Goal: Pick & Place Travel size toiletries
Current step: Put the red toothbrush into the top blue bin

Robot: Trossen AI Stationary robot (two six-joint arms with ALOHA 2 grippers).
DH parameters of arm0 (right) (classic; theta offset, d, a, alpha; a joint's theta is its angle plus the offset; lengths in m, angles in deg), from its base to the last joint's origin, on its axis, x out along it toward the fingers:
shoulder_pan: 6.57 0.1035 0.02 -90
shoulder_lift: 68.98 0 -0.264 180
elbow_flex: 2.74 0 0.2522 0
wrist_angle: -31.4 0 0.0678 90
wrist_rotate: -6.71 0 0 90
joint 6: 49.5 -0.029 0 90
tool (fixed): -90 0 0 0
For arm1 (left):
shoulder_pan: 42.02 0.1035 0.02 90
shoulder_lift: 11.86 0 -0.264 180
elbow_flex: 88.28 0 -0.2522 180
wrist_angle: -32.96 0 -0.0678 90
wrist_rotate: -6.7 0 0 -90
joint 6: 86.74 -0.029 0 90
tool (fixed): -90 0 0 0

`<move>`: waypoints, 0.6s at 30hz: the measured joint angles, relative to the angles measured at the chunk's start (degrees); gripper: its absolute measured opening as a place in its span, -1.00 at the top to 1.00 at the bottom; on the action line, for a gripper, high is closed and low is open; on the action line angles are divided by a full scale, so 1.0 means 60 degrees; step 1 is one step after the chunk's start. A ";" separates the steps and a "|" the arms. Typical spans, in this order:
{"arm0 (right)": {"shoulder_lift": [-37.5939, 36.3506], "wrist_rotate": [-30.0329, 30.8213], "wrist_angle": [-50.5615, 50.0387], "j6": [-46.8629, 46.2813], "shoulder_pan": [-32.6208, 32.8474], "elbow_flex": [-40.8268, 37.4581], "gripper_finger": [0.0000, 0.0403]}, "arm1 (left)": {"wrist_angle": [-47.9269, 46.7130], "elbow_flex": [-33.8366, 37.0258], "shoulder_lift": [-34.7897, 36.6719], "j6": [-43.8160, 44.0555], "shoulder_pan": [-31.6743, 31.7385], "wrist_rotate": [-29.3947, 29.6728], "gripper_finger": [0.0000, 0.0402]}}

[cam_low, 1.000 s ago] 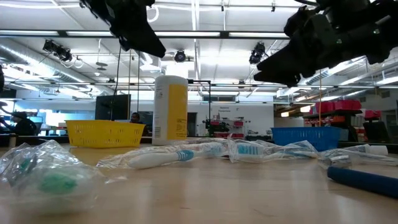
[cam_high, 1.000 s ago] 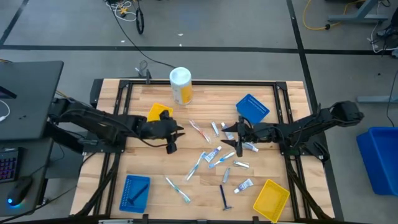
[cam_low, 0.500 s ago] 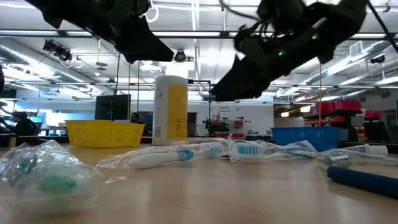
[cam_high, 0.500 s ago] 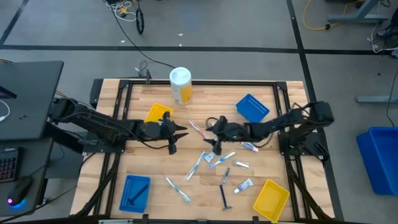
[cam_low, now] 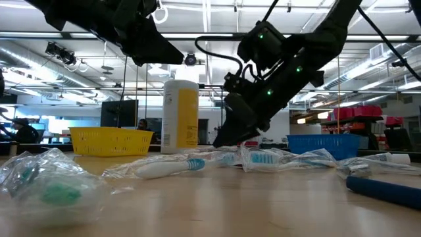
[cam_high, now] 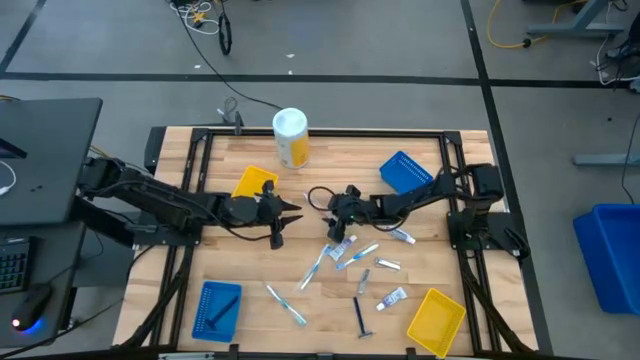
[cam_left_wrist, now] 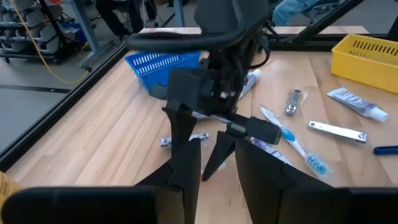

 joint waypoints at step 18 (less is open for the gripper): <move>0.0611 -0.0114 0.0271 0.0111 0.0010 0.0007 0.41 | -0.0004 0.0000 0.0000 -0.0102 0.0000 0.0000 0.46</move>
